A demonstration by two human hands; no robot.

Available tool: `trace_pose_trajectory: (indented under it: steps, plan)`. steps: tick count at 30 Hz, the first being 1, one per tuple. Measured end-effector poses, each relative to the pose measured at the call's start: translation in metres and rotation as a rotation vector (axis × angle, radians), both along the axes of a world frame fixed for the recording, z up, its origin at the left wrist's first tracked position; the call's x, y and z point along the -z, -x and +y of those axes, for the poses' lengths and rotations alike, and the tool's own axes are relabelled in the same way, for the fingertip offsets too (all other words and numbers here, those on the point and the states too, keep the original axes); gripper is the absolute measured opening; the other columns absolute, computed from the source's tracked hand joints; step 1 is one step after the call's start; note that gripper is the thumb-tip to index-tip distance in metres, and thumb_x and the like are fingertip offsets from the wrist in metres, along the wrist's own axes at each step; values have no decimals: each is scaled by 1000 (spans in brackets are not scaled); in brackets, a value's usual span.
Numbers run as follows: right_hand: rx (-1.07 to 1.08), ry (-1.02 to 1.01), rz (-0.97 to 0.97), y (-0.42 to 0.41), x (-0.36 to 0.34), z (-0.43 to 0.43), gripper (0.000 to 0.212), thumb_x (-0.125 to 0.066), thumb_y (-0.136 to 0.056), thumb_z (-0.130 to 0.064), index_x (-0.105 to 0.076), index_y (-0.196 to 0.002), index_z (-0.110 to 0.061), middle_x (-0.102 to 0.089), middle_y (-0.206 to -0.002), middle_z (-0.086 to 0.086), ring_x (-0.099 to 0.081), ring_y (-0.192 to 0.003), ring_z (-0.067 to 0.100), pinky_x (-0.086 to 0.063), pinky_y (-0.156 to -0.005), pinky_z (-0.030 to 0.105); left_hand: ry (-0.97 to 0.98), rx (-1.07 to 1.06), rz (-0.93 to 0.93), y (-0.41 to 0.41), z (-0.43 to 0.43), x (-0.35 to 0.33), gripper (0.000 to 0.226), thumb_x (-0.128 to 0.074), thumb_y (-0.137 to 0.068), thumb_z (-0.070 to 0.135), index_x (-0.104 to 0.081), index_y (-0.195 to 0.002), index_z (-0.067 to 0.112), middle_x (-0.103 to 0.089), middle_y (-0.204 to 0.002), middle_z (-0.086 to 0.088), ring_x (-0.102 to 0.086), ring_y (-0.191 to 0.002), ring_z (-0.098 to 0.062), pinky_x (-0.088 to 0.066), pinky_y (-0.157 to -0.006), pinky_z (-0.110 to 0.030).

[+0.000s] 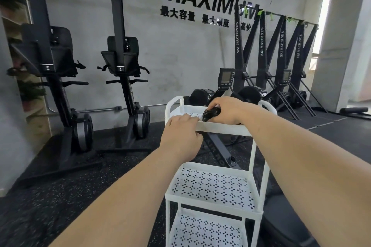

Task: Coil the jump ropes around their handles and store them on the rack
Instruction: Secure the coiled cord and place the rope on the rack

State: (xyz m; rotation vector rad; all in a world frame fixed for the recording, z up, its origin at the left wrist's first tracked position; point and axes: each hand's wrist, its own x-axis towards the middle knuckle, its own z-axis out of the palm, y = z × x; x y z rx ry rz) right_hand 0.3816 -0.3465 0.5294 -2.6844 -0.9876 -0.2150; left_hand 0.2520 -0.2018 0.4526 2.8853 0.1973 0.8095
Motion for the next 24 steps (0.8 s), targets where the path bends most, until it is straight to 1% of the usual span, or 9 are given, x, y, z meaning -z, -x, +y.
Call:
trace_pose_trajectory:
  steps: [3, 6, 8, 10, 13, 17, 19, 22, 24]
  plan:
    - [23, -6, 18, 4, 0, 3, 53, -78, -93, -48, -58, -138, -28, -63, -125, -2, -59, -111, 22, -49, -95, 34, -17, -6, 24, 4, 0, -5, 46, -47, -104, 32, -55, -148, 25, -60, -139, -1, -51, -128, -26, -35, -120, -43]
    - [44, -22, 6, 10, 2, 4, 50, -78, -95, -42, -59, -139, -26, -64, -129, 1, -57, -108, 21, -44, -89, 30, -25, 20, 60, 9, 1, -10, 49, -49, -104, 32, -52, -152, 22, -59, -144, -2, -51, -133, -27, -34, -119, -43]
    - [52, 10, 24, 16, -2, 4, 51, -78, -95, -42, -59, -140, -25, -63, -133, 1, -55, -109, 20, -44, -92, 30, -40, 29, 87, 12, 0, -13, 50, -51, -104, 33, -51, -152, 21, -58, -147, -3, -50, -135, -28, -34, -120, -43]
    - [61, 38, 58, 23, -9, 2, 54, -78, -95, -44, -59, -142, -26, -61, -137, 0, -54, -112, 19, -45, -97, 32, -50, 26, 111, 16, -3, -16, 51, -52, -103, 35, -49, -152, 19, -57, -149, -4, -49, -137, -28, -33, -120, -44]
    - [55, 28, 89, 31, -16, 1, 59, -80, -92, -47, -62, -144, -26, -62, -139, -1, -58, -119, 22, -47, -104, 36, -50, 25, 128, 22, -6, -20, 53, -53, -103, 35, -45, -152, 16, -53, -150, -5, -45, -139, -27, -32, -119, -43]
    - [49, 74, -35, 50, -23, 2, 53, -74, -97, -47, -67, -140, -19, -66, -138, 3, -62, -123, 25, -51, -108, 42, -48, 25, 127, 37, -6, -25, 58, -56, -104, 37, -41, -155, 15, -46, -158, -5, -39, -147, -26, -31, -122, -43]
    - [51, 71, -94, 61, -24, 7, 48, -71, -99, -46, -69, -138, -18, -66, -139, 2, -62, -124, 26, -52, -108, 43, -24, 26, 119, 49, -4, -27, 61, -56, -104, 37, -38, -158, 15, -42, -163, -5, -35, -151, -26, -30, -125, -44]
    - [58, 39, -143, 81, -21, 15, 39, -65, -99, -48, -71, -133, -29, -68, -136, 1, -62, -122, 28, -55, -104, 46, 0, 19, 103, 75, 0, -26, 66, -58, -104, 36, -33, -162, 17, -36, -167, -5, -32, -154, -27, -28, -127, -44]
    - [56, 19, -183, 98, -15, 20, 39, -63, -99, -51, -69, -133, -35, -67, -135, 1, -60, -124, 30, -55, -103, 49, 0, 1, 104, 97, 3, -22, 67, -59, -104, 36, -32, -162, 16, -35, -168, -5, -31, -155, -27, -27, -127, -43]
